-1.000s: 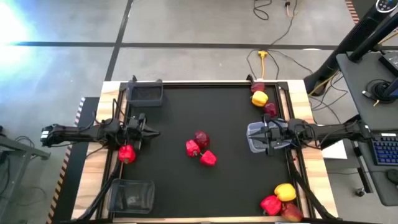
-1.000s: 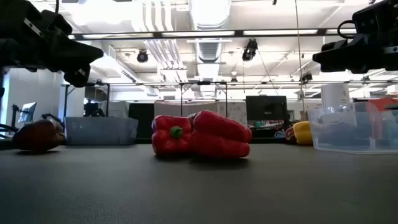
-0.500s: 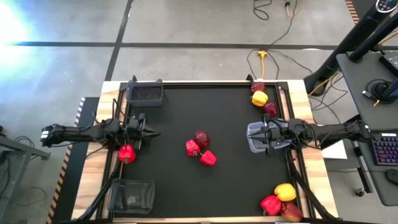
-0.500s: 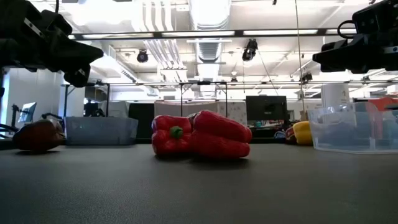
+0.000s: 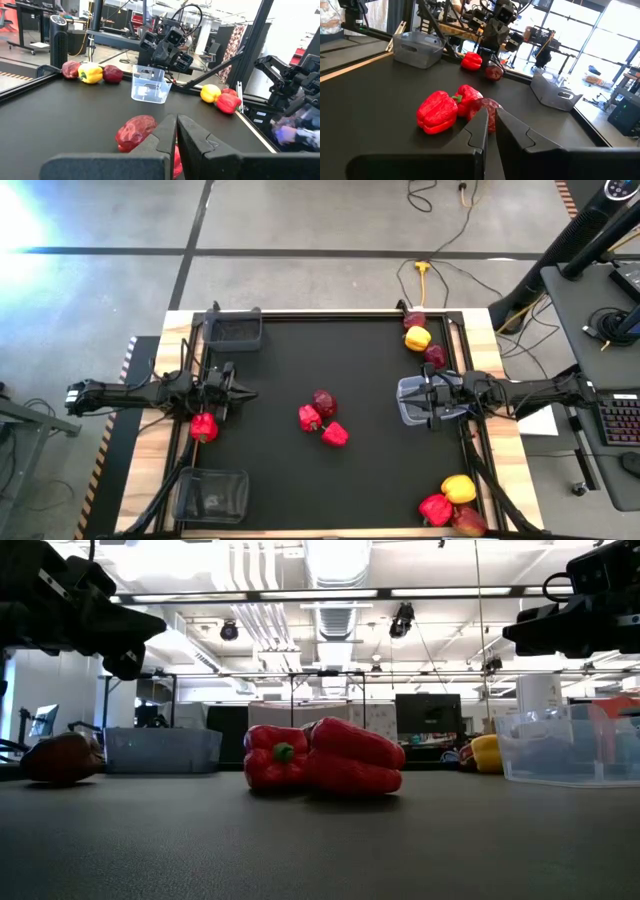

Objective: Sort produce into baskets

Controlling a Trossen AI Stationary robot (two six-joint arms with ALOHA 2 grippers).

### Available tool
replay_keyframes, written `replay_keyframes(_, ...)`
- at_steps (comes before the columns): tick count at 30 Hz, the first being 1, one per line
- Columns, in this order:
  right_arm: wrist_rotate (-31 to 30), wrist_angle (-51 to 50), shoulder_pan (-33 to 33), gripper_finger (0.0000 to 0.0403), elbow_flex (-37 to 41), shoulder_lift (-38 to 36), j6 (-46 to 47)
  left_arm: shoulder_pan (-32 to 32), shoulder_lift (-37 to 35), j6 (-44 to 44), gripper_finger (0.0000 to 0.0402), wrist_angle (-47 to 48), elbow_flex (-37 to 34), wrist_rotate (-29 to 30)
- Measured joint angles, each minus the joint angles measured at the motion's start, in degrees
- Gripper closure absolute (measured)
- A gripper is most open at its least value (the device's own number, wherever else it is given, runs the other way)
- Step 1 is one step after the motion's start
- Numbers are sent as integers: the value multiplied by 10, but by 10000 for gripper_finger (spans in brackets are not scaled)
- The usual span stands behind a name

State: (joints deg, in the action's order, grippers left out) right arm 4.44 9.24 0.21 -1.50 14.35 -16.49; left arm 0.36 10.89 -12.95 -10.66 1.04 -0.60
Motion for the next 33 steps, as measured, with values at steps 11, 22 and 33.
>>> replay_keyframes(11, 0, 0, 0, 374, 0, 0, 0, 0, 0, 0, 402, 0, 0, 0)
replay_keyframes(22, 0, 0, 0, 374, 0, 0, 0, 0, 0, 0, 402, 0, 0, 0)
replay_keyframes(33, 0, 0, 0, 374, 0, 0, 0, 0, 0, 17, 402, -11, 0, 7)
